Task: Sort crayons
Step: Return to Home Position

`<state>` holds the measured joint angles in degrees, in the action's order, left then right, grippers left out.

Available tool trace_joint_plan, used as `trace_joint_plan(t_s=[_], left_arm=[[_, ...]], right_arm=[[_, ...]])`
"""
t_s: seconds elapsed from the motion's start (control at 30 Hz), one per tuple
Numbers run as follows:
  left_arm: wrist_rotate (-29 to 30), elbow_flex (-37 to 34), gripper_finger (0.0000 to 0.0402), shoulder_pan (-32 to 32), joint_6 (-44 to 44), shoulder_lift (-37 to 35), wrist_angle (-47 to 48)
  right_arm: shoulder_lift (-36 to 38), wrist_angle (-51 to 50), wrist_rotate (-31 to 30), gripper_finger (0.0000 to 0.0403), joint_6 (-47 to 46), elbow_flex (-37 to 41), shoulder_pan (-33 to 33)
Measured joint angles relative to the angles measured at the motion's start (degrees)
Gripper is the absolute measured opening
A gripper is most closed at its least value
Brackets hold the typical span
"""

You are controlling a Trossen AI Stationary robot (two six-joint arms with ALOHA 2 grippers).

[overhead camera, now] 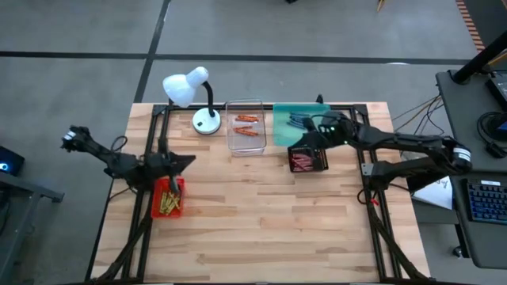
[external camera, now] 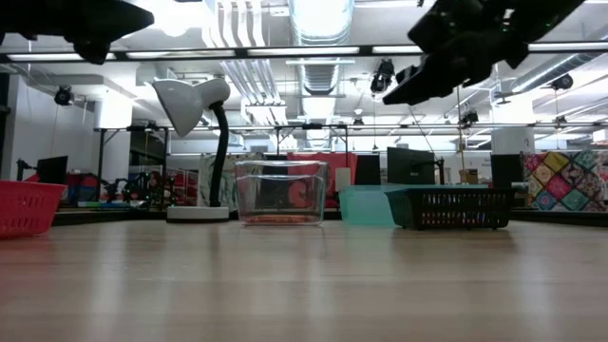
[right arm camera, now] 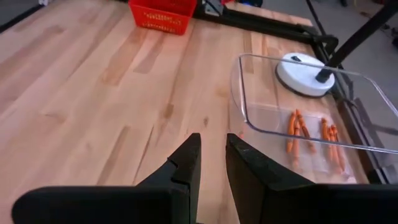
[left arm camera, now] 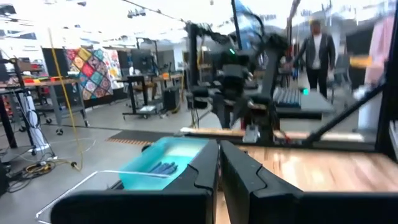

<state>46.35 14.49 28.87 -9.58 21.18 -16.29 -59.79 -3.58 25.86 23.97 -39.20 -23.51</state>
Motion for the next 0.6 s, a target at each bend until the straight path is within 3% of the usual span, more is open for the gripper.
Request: trace_joint_plan(t_s=[0.5, 0.6], left_arm=[[0.1, -8.2, 0.0000, -1.7, -3.1, -20.7, 0.2], [0.8, -9.2, 0.0000, -2.2, -3.4, -21.2, -0.2]], right_arm=[[16.7, 11.7, 2.6, 0.0063, -2.6, 15.0, -0.3], [19.3, 11.7, 2.6, 0.0063, -3.4, 16.5, -0.5]])
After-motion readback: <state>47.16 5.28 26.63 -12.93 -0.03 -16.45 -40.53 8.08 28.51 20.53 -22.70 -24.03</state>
